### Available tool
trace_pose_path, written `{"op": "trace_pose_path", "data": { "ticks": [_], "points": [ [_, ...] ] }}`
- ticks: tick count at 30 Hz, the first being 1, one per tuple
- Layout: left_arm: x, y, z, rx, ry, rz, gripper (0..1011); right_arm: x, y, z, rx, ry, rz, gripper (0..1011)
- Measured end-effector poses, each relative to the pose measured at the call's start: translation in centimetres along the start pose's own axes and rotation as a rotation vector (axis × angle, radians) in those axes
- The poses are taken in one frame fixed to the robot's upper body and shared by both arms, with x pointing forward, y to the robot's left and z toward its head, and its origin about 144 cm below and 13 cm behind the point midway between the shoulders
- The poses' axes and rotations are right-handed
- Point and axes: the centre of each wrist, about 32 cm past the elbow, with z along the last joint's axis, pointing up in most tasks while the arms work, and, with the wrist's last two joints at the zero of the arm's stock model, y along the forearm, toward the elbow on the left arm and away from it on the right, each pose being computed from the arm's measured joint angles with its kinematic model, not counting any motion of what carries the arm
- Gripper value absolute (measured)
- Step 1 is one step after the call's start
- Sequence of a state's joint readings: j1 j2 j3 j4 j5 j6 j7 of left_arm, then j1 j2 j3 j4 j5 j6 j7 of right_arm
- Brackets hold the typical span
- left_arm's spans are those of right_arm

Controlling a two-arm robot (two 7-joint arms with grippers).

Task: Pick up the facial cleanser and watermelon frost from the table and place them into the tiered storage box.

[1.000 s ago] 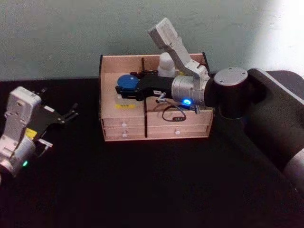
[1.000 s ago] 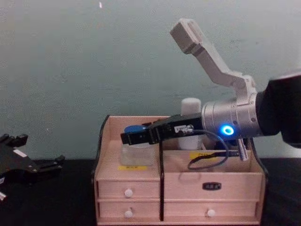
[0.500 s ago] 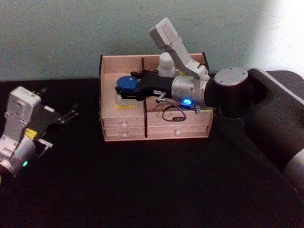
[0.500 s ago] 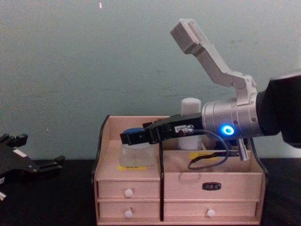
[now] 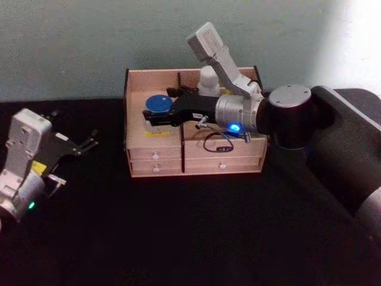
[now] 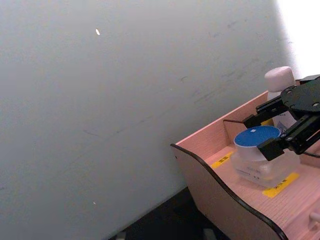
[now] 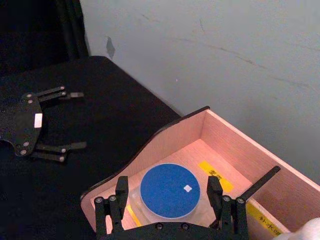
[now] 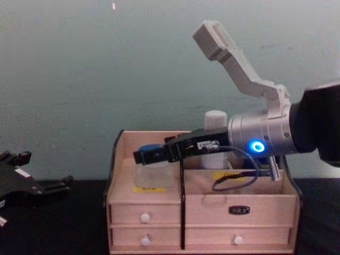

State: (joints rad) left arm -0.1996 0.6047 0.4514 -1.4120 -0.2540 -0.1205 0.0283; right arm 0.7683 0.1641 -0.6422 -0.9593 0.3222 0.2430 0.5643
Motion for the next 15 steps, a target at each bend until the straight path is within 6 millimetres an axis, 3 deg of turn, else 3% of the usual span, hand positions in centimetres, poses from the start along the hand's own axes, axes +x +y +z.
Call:
{"op": "trace_pose_path", "data": {
  "ticks": [15],
  "points": [
    [0.00,0.00,0.00,0.000,0.000,0.000,1001,-0.18,-0.54,-0.06,0.017,0.000,0.000,1002]
  ]
}}
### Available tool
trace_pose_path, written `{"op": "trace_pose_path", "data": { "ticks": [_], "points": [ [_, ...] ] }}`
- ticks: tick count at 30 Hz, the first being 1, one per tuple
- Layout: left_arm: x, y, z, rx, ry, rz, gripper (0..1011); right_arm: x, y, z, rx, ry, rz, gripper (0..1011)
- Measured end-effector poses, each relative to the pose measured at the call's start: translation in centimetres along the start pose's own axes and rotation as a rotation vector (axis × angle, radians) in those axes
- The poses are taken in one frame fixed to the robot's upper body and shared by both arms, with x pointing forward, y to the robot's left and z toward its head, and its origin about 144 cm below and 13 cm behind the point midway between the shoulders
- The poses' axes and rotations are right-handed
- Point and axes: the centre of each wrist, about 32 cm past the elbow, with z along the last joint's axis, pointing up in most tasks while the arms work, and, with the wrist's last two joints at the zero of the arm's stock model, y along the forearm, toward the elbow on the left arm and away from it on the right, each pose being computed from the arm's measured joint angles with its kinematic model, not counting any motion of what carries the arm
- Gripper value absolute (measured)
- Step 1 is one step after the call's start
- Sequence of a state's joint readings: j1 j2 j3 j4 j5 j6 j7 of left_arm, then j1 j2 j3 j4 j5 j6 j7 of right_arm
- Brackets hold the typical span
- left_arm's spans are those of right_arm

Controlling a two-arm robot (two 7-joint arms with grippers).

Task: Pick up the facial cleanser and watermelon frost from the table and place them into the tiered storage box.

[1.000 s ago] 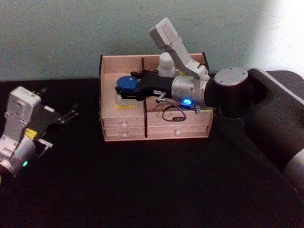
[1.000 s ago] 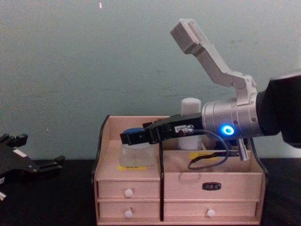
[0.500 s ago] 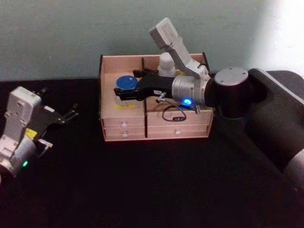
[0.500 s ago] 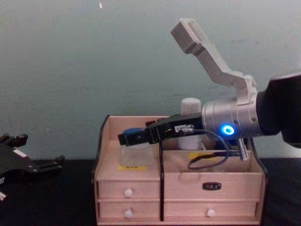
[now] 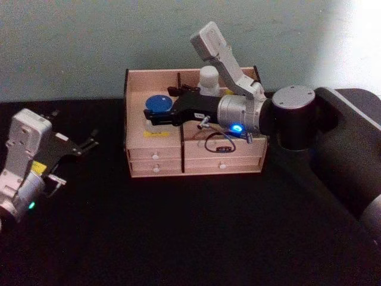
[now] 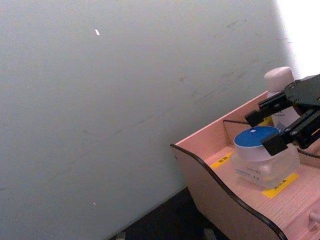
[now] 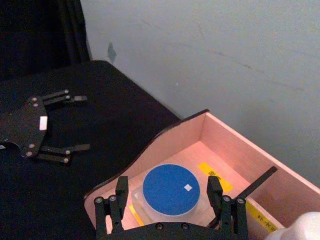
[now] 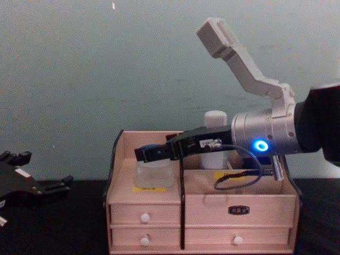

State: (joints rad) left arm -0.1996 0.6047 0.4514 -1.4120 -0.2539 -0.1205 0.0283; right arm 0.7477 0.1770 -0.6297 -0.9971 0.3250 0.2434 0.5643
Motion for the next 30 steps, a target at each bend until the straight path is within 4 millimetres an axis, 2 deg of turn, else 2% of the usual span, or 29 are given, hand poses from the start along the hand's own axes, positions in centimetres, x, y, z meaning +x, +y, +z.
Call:
{"op": "trace_pose_path", "data": {
  "ticks": [13,30],
  "points": [
    [0.0,0.0,0.0,0.000,0.000,0.000,1001,-0.4,-1.5,0.5,0.066,-0.005,-0.008,1002],
    [0.0,0.0,0.0,0.000,0.000,0.000,1001,-0.4,-6.5,0.3,0.200,0.000,-0.153,1003]
  ]
}}
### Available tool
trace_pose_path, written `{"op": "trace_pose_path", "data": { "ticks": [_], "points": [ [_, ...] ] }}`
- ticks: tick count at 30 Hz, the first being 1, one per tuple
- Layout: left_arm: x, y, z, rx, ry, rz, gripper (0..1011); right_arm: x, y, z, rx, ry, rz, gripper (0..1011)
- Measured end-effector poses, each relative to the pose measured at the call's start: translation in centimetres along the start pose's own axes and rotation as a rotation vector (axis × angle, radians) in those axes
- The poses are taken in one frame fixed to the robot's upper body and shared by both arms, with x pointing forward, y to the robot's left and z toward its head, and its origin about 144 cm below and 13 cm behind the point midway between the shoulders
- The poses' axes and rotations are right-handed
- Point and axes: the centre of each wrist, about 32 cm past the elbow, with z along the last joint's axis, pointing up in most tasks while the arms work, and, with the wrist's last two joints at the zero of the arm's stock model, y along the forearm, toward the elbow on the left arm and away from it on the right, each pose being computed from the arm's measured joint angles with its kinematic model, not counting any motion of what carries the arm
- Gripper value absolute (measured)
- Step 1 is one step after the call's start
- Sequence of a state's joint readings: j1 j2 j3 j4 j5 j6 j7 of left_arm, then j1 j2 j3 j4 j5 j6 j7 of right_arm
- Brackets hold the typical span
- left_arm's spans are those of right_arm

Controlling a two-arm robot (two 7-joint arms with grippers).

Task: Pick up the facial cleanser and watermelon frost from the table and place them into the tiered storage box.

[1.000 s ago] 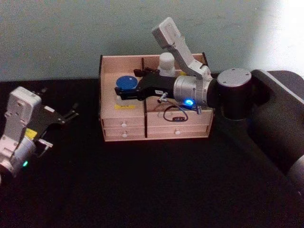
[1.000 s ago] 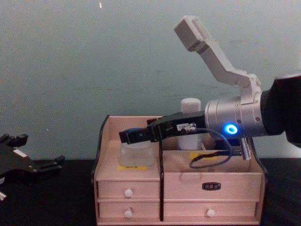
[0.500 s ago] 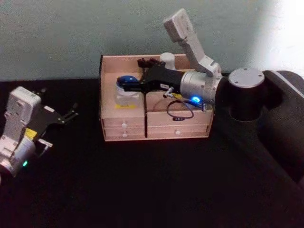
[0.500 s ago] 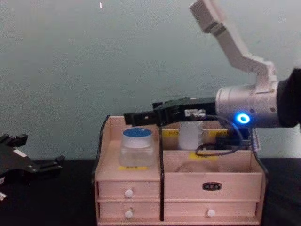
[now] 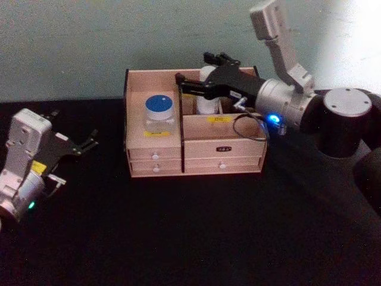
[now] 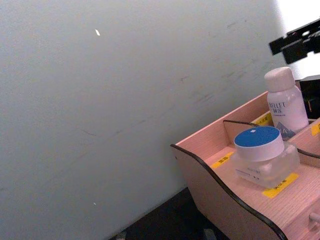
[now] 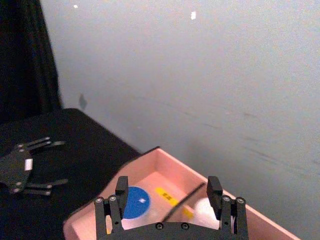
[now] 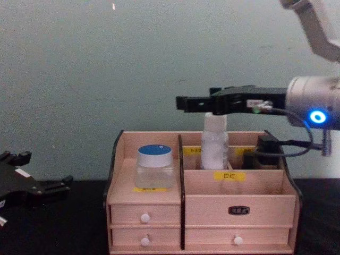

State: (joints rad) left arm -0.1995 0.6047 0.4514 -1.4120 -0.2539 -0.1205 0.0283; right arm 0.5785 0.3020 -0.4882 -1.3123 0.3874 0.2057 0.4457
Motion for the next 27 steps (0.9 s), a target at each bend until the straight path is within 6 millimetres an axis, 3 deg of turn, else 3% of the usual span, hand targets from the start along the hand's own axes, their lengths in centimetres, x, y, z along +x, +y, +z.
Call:
{"op": "trace_pose_path", "data": {
  "ticks": [20,27],
  "points": [
    [0.0,0.0,0.0,0.000,0.000,0.000,1001,-0.4,-7.1,-2.4,0.010,-0.011,-0.260,1003],
    [0.0,0.0,0.0,0.000,0.000,0.000,1001,-1.6,-9.7,-5.1,-0.045,-0.007,-0.359,1002]
  ]
}}
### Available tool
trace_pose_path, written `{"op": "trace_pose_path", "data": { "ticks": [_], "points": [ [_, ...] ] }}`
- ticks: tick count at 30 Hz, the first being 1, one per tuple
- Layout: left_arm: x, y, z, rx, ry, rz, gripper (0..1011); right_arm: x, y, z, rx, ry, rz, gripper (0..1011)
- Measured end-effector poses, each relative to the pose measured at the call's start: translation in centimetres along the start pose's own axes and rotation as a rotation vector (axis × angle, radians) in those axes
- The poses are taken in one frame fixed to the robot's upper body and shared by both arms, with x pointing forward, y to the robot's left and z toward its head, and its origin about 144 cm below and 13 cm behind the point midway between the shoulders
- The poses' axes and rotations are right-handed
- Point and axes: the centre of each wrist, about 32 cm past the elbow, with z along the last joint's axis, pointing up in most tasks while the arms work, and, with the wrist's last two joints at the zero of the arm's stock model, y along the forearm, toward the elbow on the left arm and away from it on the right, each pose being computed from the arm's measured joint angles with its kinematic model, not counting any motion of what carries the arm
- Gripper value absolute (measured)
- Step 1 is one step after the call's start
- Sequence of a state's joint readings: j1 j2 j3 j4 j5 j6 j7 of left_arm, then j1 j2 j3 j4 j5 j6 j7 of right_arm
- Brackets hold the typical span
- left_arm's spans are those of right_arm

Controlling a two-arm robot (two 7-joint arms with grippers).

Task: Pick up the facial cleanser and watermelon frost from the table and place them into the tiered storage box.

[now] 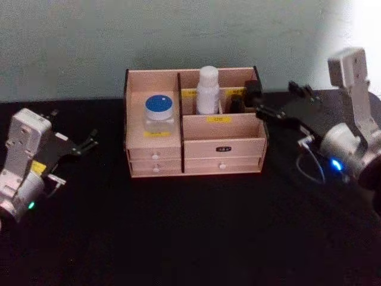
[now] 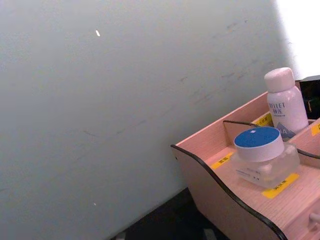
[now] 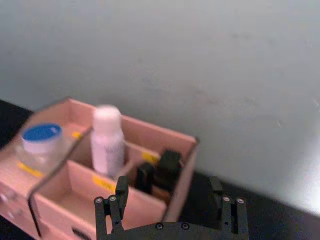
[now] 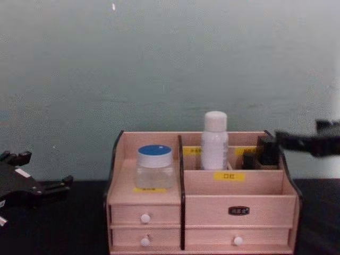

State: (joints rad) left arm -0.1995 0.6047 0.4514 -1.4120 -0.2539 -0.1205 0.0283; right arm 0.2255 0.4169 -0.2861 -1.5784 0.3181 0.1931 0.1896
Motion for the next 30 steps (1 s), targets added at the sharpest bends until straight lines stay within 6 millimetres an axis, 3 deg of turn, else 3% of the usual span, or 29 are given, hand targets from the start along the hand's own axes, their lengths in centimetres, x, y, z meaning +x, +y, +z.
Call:
{"op": "trace_pose_path", "data": {
  "ticks": [12,21,30],
  "points": [
    [0.0,0.0,0.0,0.000,0.000,0.000,1001,-0.7,-3.2,-4.3,-0.009,0.051,-0.144,1002],
    [0.0,0.0,0.0,0.000,0.000,0.000,1001,-1.4,-3.2,-6.3,-0.032,0.045,-0.195,1003],
    [0.0,0.0,0.0,0.000,0.000,0.000,1001,-1.7,-2.7,-7.1,-0.068,0.050,-0.202,1002]
  ]
}}
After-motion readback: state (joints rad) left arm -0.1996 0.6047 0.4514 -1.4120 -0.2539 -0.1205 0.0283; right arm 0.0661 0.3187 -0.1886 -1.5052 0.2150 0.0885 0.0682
